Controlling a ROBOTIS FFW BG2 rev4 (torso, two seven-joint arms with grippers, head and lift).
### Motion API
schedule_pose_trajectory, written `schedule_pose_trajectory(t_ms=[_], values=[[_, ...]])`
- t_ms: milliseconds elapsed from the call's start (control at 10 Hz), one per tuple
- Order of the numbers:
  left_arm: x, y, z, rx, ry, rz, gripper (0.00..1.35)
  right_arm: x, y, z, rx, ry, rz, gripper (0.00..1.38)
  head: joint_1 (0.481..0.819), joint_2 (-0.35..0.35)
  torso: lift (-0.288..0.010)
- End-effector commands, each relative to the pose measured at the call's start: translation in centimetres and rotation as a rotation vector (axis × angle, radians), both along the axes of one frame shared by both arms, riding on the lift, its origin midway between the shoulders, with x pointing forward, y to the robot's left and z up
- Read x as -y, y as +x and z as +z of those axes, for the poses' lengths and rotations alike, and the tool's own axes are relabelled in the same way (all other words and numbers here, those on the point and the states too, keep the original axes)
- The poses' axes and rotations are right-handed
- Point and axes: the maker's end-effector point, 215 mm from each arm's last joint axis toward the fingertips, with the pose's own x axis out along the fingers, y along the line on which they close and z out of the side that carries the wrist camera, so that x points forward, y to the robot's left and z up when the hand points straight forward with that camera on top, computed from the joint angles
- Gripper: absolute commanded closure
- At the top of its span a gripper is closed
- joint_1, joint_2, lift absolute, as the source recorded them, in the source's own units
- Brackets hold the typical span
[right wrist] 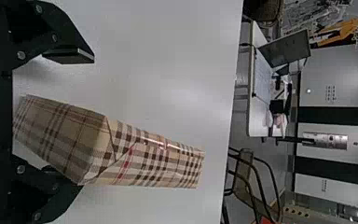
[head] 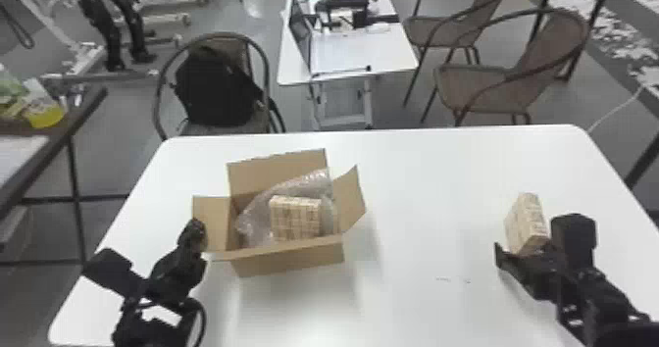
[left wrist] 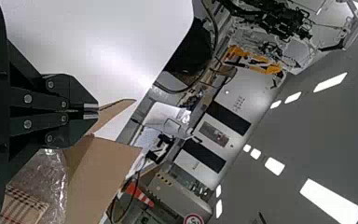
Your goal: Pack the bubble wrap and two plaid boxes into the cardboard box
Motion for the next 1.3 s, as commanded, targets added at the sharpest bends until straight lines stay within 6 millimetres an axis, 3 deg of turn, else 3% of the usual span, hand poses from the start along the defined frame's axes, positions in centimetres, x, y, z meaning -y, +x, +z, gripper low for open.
schedule_pose_trajectory(t_ms=[0,500,600,700,900,1000,1100,1200], values=[[0.2,0.0,0.0,0.0,-0.003,-0.001,1.21,-0.9,0.3,0.4,0.019,0.006,0.015,1.01,0.695,0.162,-0.05],[0.3,0.0,-0.1,0.001,-0.008,-0.003,1.21,-1.6,0.8,2.3,0.071,0.027,0.021,1.01,0.695,0.174,-0.05],[0.4,0.0,-0.1,0.001,-0.008,-0.005,1.21,-3.2,1.2,4.5,0.115,0.051,0.045,1.01,0.695,0.174,-0.05],[0.4,0.0,-0.2,0.001,-0.008,-0.006,1.21,-6.7,1.5,8.1,0.162,0.122,0.109,1.01,0.695,0.179,-0.05],[0.4,0.1,-0.1,0.003,-0.009,-0.006,1.21,-16.3,0.8,14.6,0.165,0.25,0.333,1.01,0.695,0.248,-0.05],[0.6,0.3,-0.1,0.002,-0.011,-0.009,1.21,-21.1,-0.1,17.0,0.14,0.33,0.47,1.01,0.695,0.276,-0.05],[1.0,0.7,0.1,0.007,-0.014,-0.017,1.21,-24.6,-0.9,19.0,0.113,0.39,0.585,1.01,0.695,0.335,-0.05],[1.6,1.1,0.0,0.007,-0.017,-0.026,1.21,-27.3,-1.7,20.4,0.078,0.451,0.683,1.01,0.695,0.35,-0.05]])
